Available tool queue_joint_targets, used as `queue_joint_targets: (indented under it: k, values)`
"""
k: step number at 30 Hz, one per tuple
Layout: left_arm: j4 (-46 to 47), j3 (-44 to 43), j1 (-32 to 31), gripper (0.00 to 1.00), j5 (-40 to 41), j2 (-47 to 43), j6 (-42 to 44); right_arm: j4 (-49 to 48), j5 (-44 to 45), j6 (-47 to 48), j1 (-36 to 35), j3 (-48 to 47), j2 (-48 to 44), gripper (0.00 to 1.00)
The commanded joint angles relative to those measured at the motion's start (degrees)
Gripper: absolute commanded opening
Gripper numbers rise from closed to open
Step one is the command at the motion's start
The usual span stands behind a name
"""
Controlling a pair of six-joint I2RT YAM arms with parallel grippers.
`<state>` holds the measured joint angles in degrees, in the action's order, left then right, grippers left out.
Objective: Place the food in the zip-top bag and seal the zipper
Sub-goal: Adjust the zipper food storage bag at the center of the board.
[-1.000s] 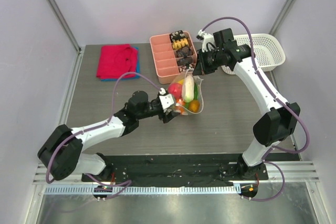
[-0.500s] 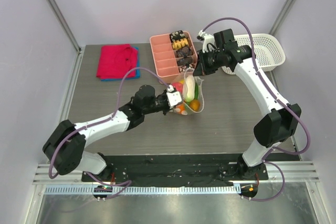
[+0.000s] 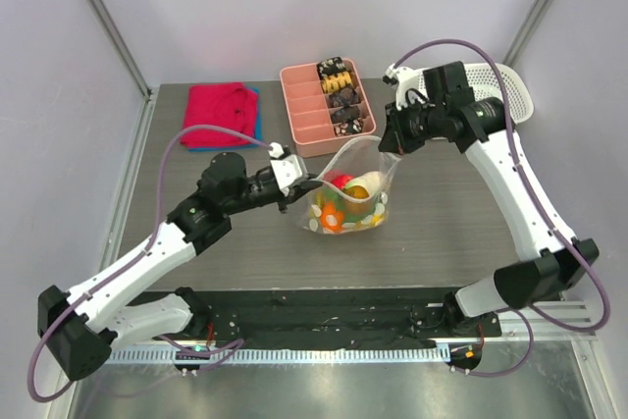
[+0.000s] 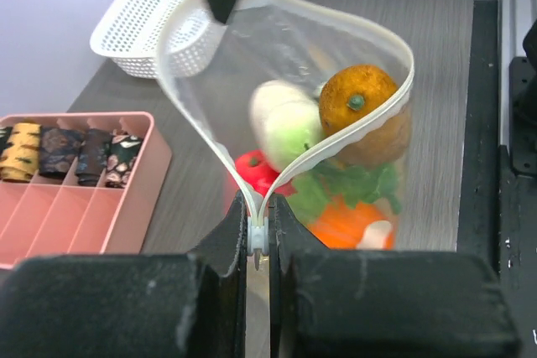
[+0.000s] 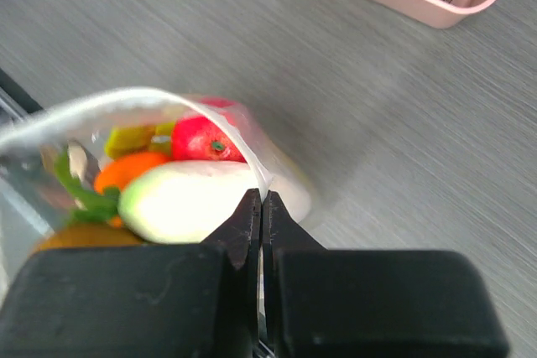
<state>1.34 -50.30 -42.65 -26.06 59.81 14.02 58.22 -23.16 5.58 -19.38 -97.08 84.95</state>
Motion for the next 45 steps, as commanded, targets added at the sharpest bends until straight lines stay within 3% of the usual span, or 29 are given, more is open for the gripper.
queue_joint_targets:
  k: [1, 10, 13, 17, 21, 28, 31, 35, 37, 45]
  values:
    - [-4.0, 0.0, 3.4, 0.0, 1.8, -0.6, -4.5, 3.2, -0.6, 7.0, 0.0, 3.1, -4.6, 0.01]
    - [-4.1, 0.5, 7.3, 0.0, -2.5, 4.1, -5.8, 4.5, -1.7, 17.5, 0.0, 10.0, -5.4, 0.01]
    - [-3.8, 0.5, 7.2, 0.0, -1.5, 5.1, -6.1, 4.6, 0.0, 19.7, 0.0, 9.8, -4.3, 0.16]
    - [-2.8, -0.2, 7.5, 0.0, -0.4, 5.8, -7.9, 5.0, -0.5, 21.7, 0.0, 6.7, -3.1, 0.55]
    - [-2.9, -1.6, 7.8, 0.0, 0.7, 6.6, -8.9, 4.8, -1.5, 23.4, 0.0, 3.1, -2.9, 0.85]
    - [-5.8, -5.8, 9.1, 0.0, 2.3, 9.9, -13.7, 6.5, -9.0, 27.8, 0.0, -4.7, -3.0, 0.88]
    - [-8.2, -8.4, 9.1, 0.0, 2.4, 11.5, -17.0, 5.8, -14.7, 30.0, -2.0, -4.2, -5.3, 0.95]
    - [-8.9, -9.7, 9.1, 0.0, 2.3, 12.3, -17.7, 6.4, -10.8, 37.1, -9.9, -0.8, -8.7, 0.94]
    - [-9.3, -10.2, 9.2, 0.0, 2.5, 12.5, -18.0, 7.6, -8.9, 40.2, -13.1, 2.7, -11.0, 0.86]
    - [-10.8, -11.6, 9.3, 0.0, 2.1, 12.8, -18.2, 3.2, -1.5, 43.1, -16.9, 13.2, -12.9, 0.83]
